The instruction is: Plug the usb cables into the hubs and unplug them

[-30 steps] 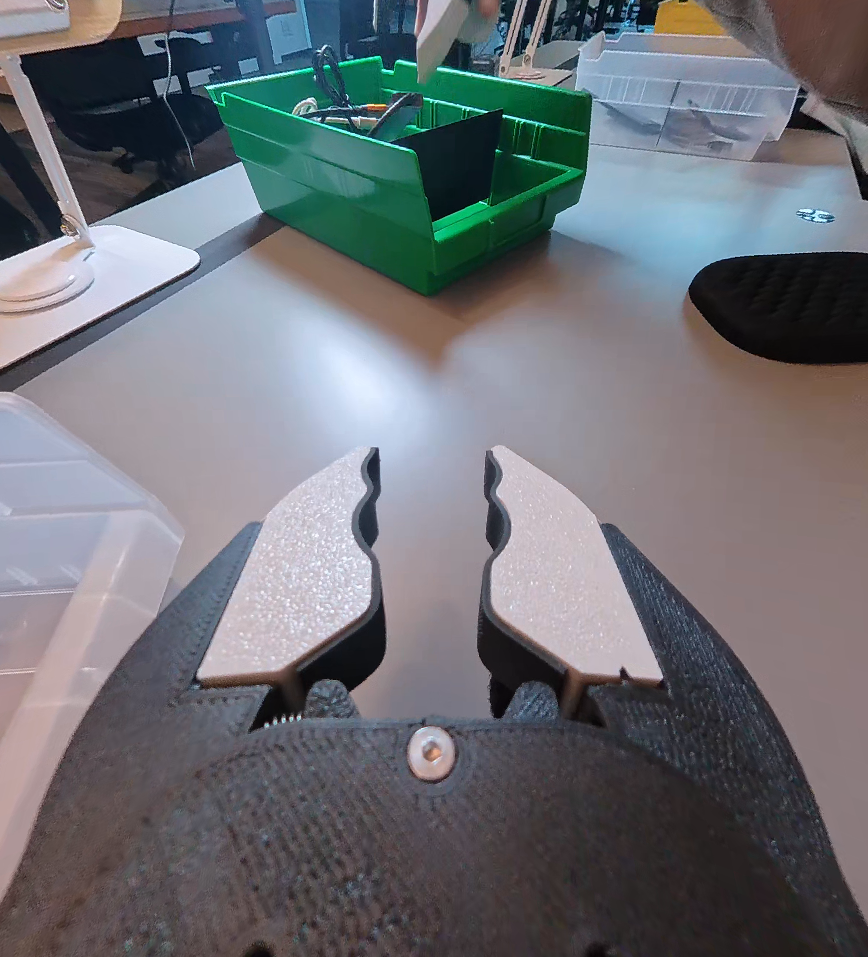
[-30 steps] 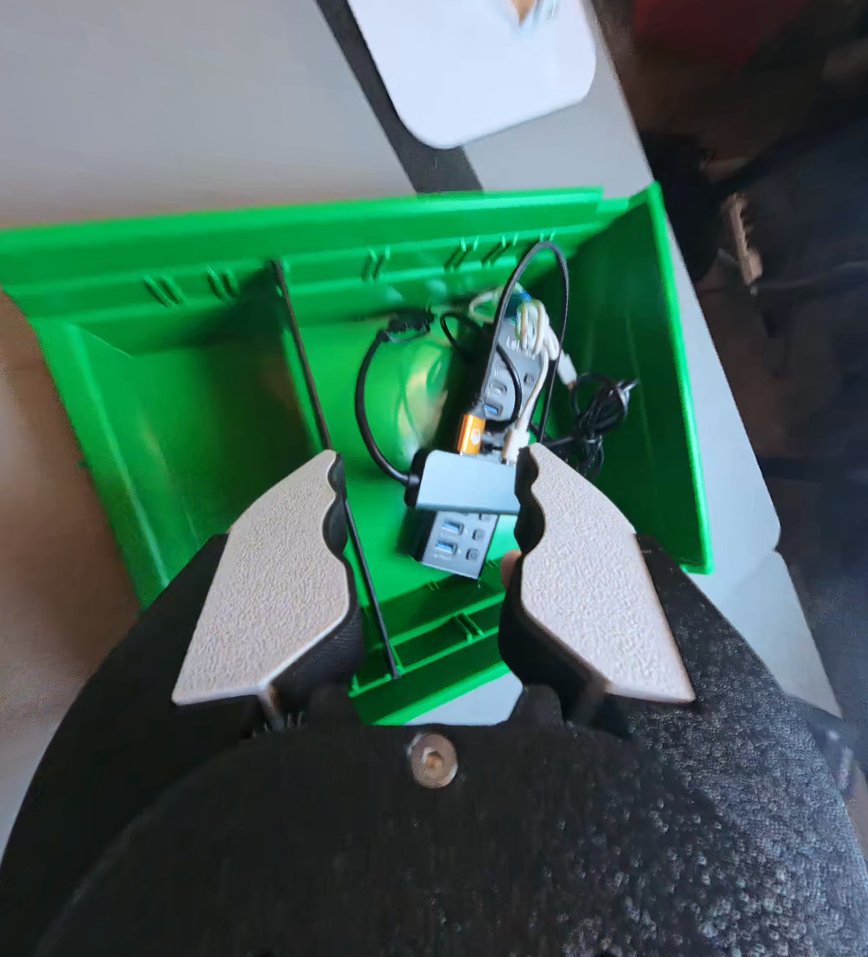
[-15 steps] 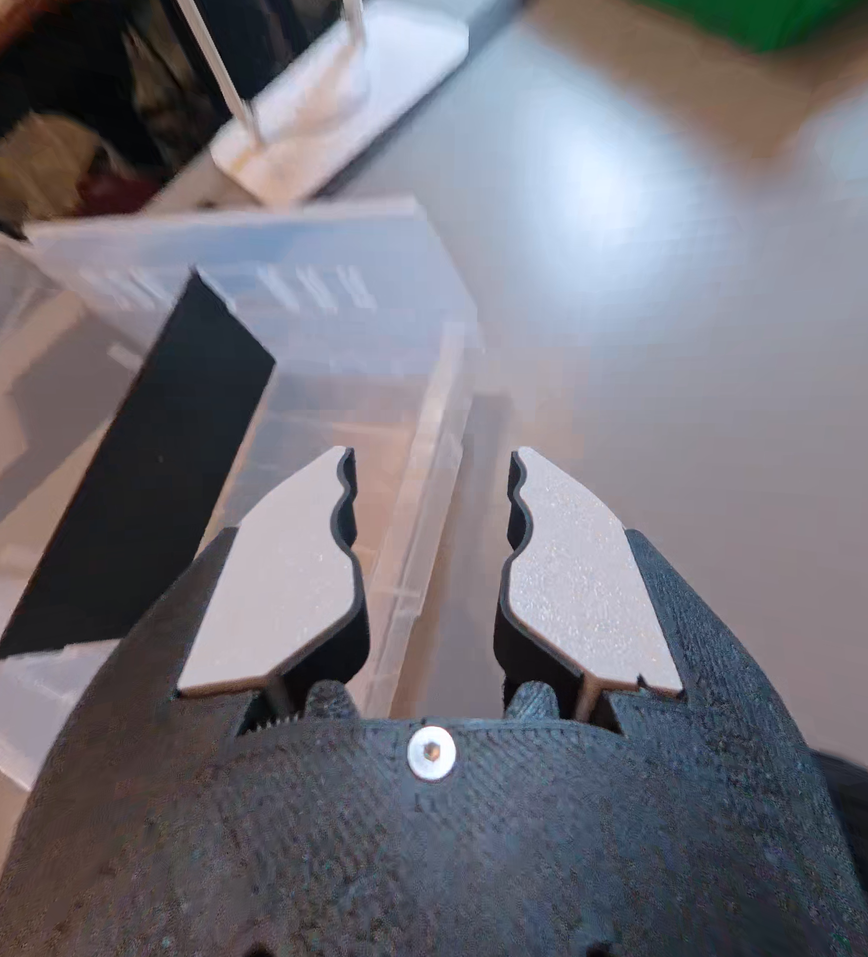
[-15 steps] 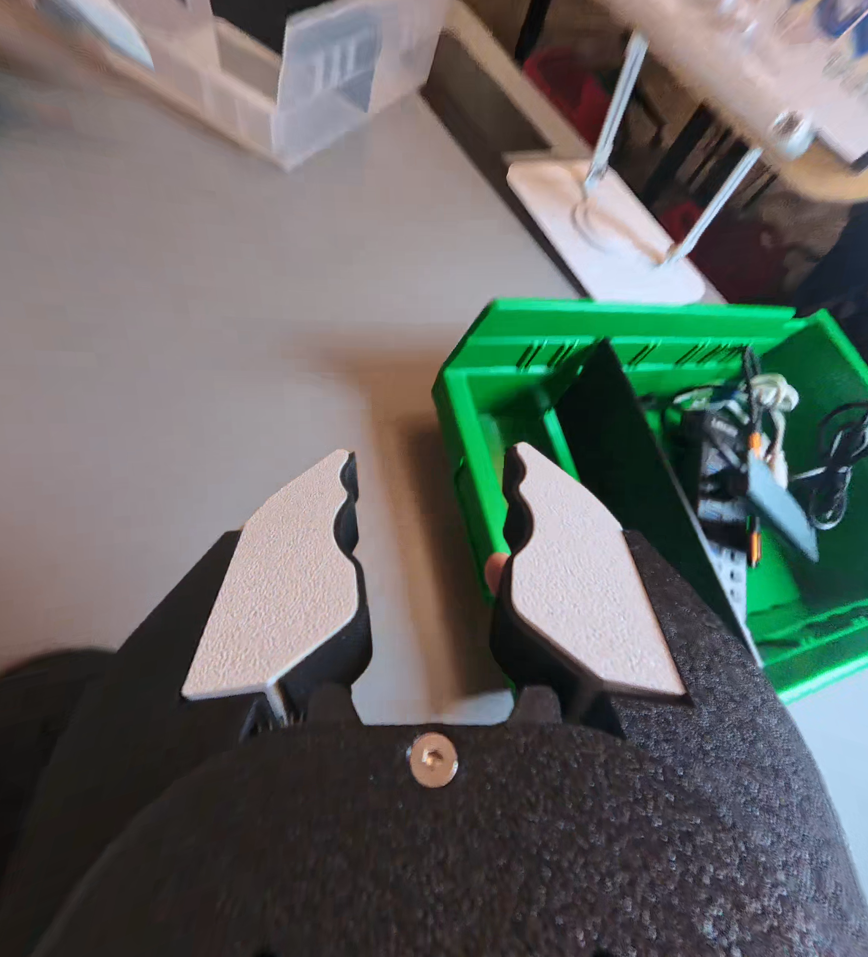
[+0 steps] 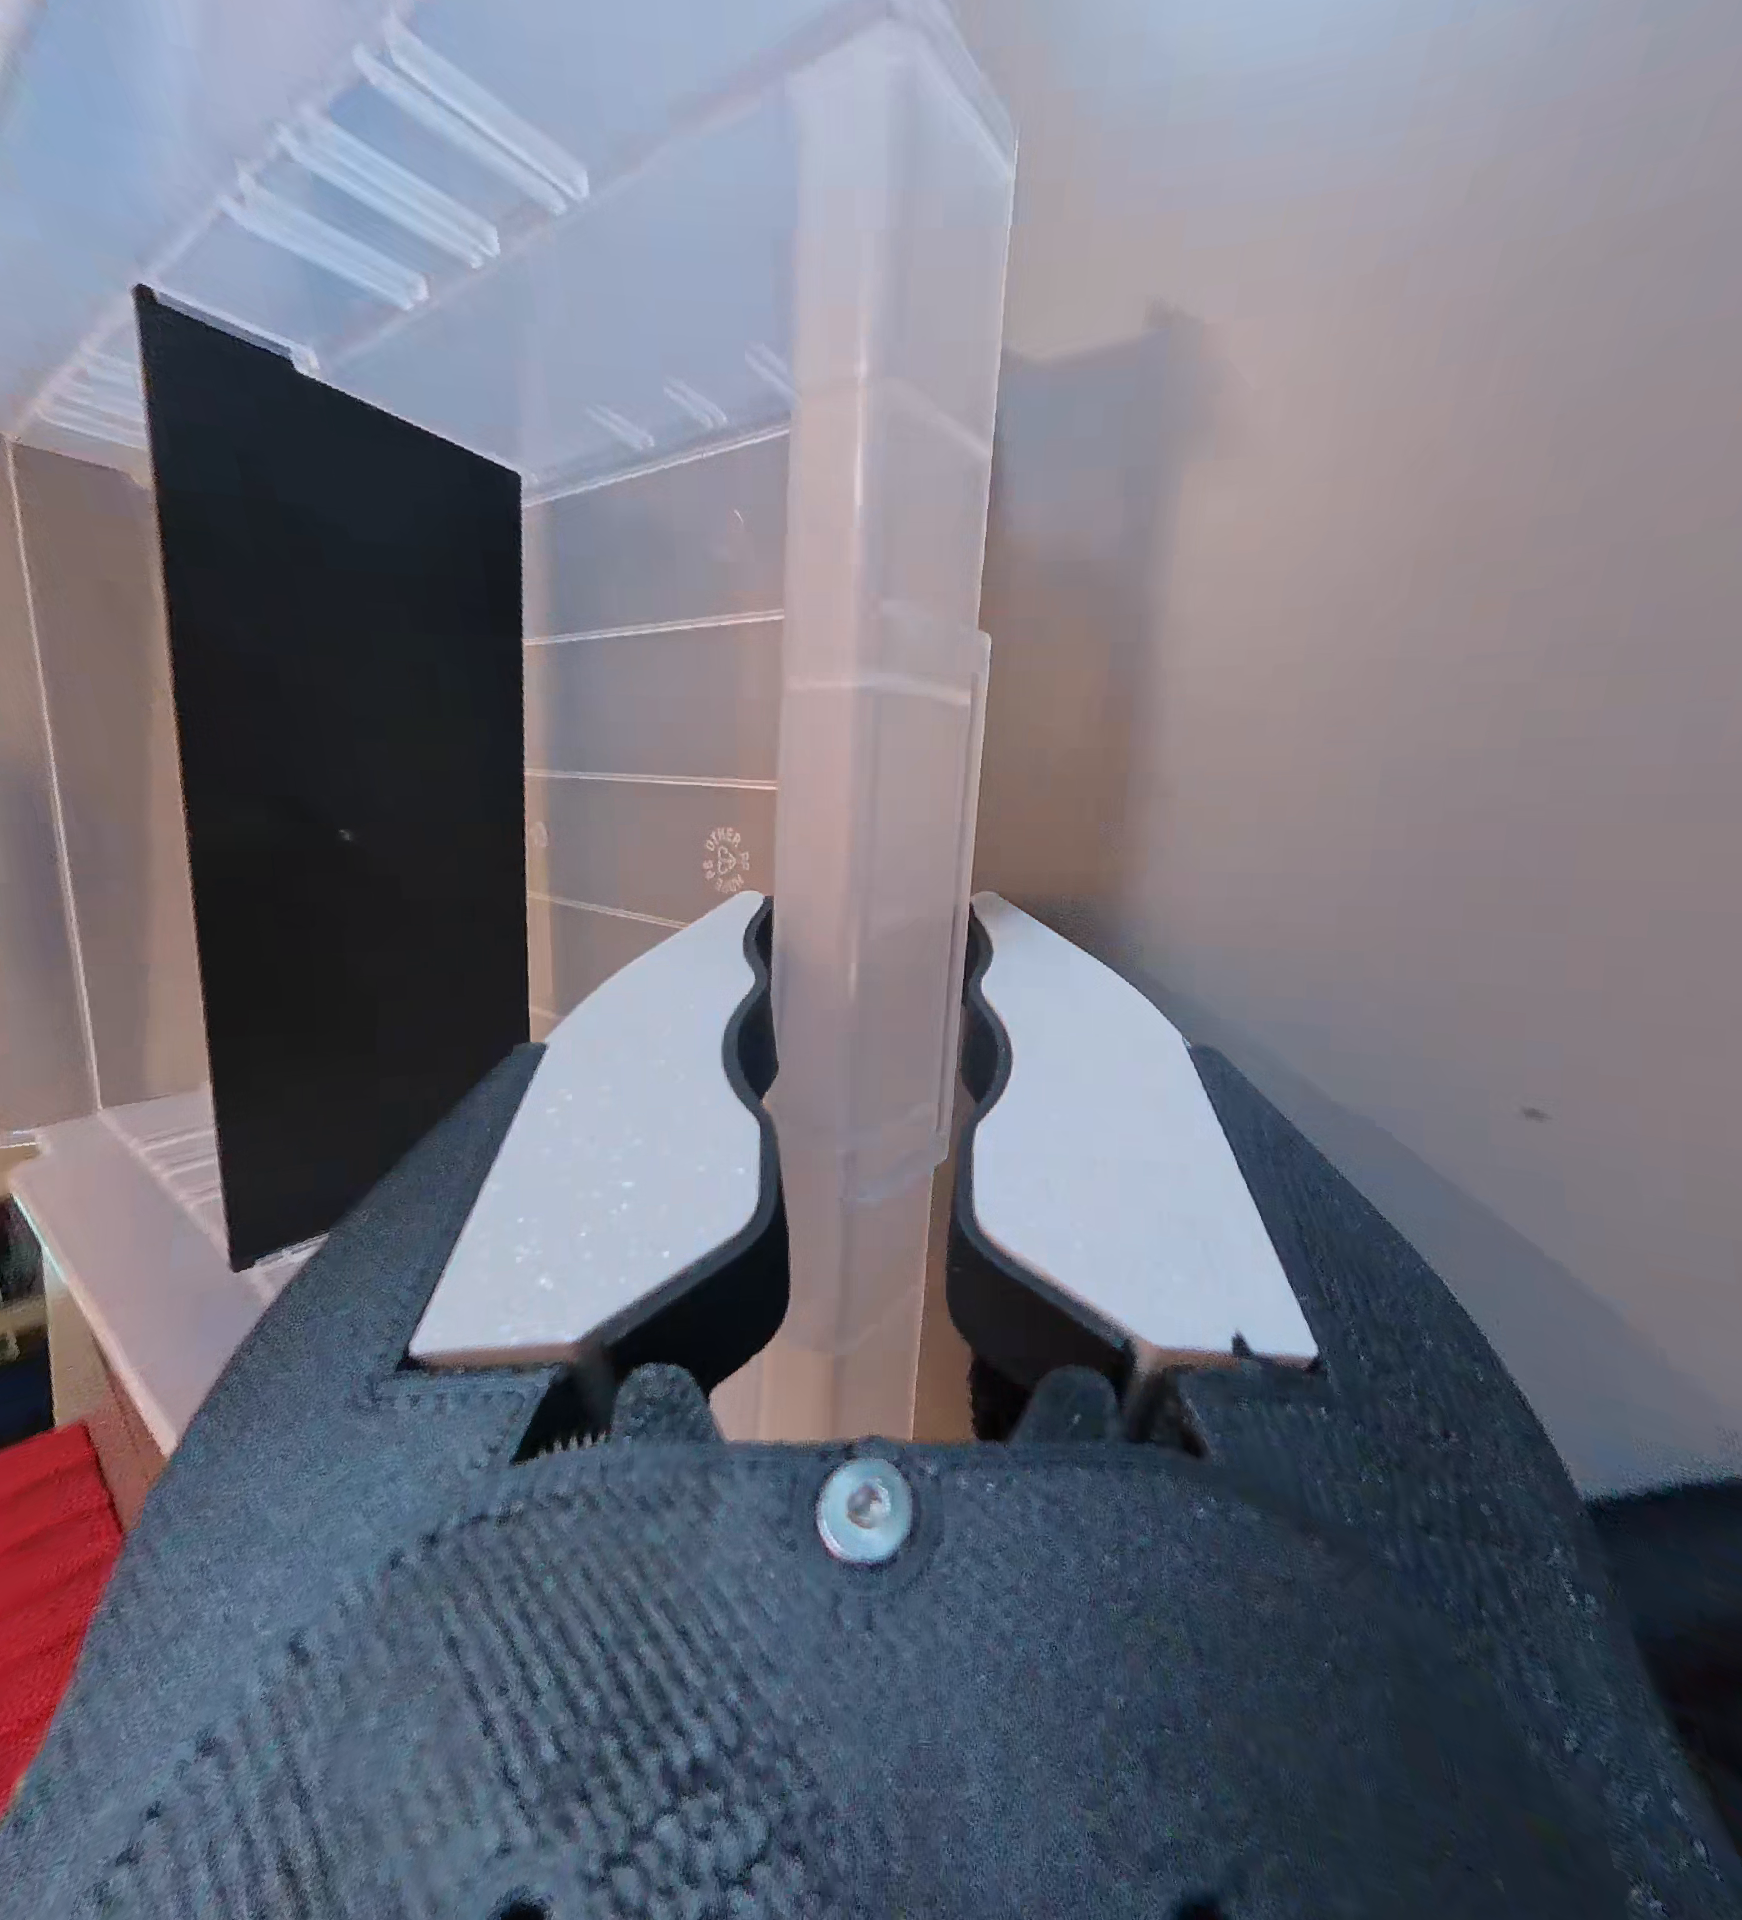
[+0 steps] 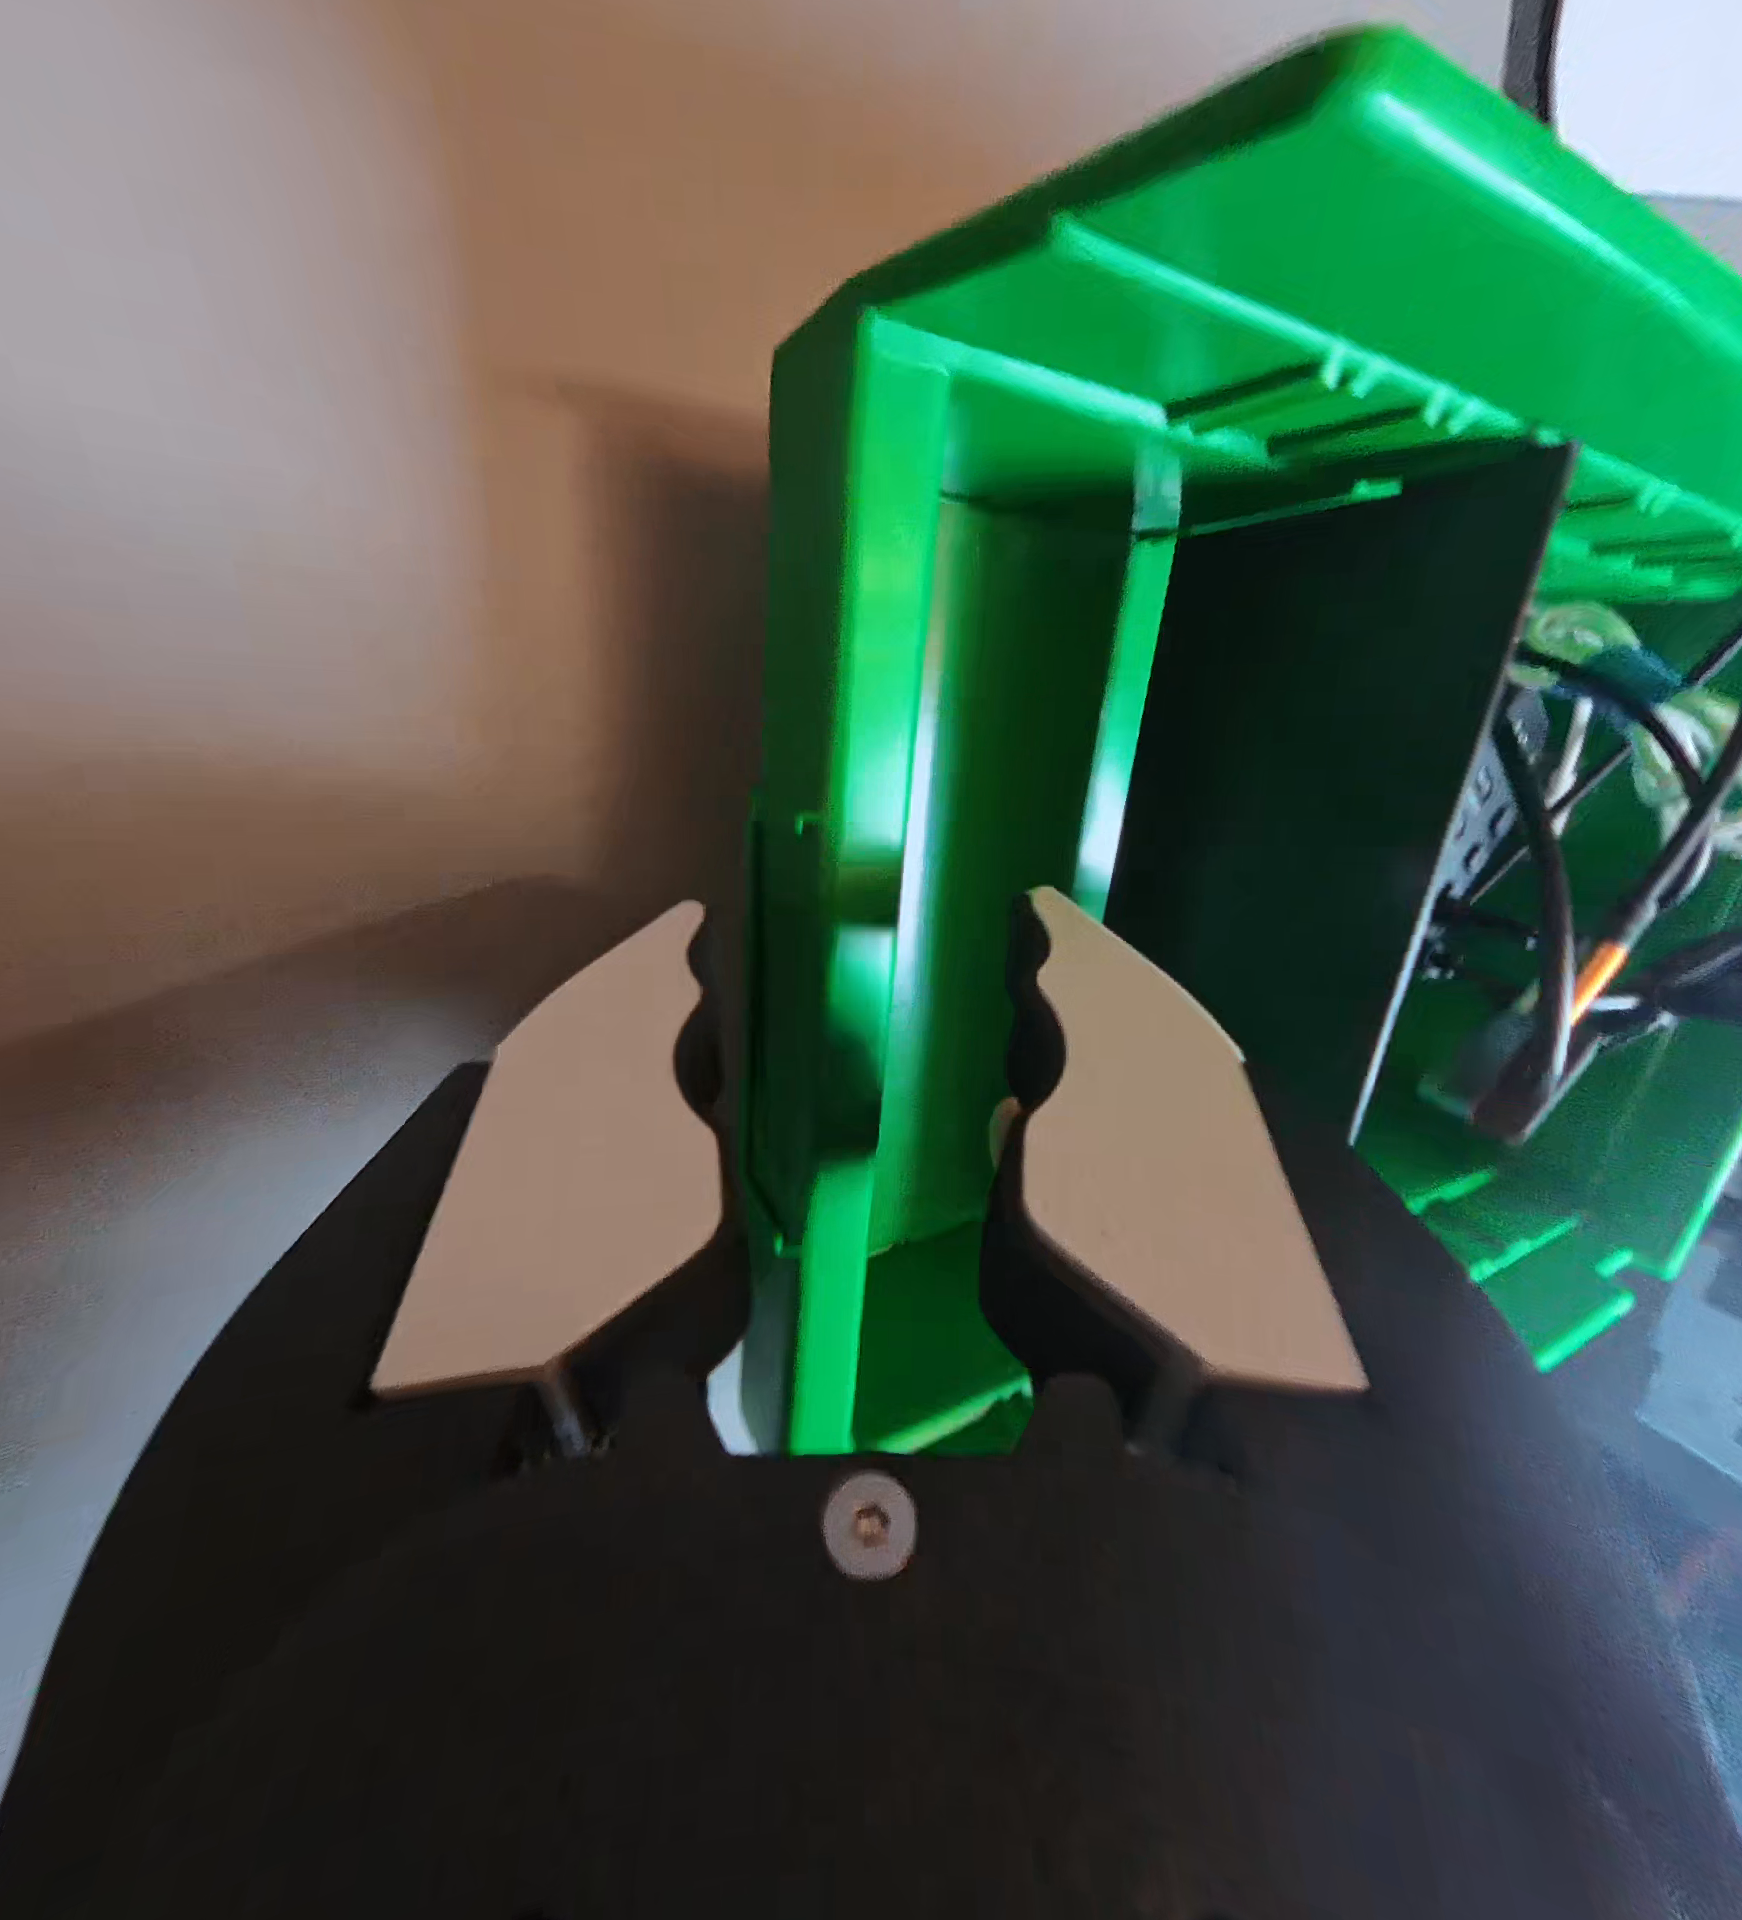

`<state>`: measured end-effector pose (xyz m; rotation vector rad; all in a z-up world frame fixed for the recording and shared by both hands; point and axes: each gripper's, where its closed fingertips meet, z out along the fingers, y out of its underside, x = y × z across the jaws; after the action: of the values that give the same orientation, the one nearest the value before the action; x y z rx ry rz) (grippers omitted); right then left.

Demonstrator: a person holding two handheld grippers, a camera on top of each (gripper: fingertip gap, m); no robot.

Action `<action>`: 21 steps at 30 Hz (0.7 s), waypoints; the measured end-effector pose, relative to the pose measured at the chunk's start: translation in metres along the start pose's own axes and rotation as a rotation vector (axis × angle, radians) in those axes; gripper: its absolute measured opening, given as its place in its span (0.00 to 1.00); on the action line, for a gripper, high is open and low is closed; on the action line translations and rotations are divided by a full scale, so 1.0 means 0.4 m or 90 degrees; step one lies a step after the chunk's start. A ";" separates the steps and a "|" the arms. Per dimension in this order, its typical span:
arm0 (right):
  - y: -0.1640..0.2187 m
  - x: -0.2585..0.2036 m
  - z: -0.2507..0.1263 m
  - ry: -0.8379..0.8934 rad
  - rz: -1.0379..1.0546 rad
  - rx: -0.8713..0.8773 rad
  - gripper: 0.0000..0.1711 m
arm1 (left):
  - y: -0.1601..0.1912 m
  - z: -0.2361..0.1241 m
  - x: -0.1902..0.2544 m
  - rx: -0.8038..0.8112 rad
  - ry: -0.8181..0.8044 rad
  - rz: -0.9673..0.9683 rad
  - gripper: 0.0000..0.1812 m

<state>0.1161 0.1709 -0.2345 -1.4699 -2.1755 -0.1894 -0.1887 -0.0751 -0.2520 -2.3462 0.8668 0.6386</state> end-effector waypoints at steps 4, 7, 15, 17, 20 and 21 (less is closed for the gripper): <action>-0.045 -0.013 0.037 0.049 -0.092 -0.010 0.20 | -0.078 -0.029 0.076 0.079 0.026 0.078 0.18; -0.073 -0.063 0.012 0.061 -0.125 0.017 0.20 | -0.141 -0.032 0.108 0.136 0.033 0.122 0.19; -0.156 -0.301 -0.120 0.113 -0.169 0.117 0.19 | -0.325 -0.118 0.140 0.297 0.057 0.009 0.26; -0.211 -0.374 -0.195 0.099 -0.104 0.214 0.22 | -0.377 -0.180 0.186 0.349 0.121 -0.089 0.26; -0.277 -0.450 -0.388 0.023 0.064 0.444 0.23 | -0.451 -0.262 0.262 0.426 0.210 -0.217 0.26; -0.259 -0.427 -0.444 0.037 0.142 0.499 0.23 | -0.470 -0.275 0.280 0.440 0.222 -0.251 0.26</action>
<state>0.1306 -0.0809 -0.1461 -1.1887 -1.7049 0.6211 0.0441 -0.0733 -0.1756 -1.9105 0.6005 -0.2218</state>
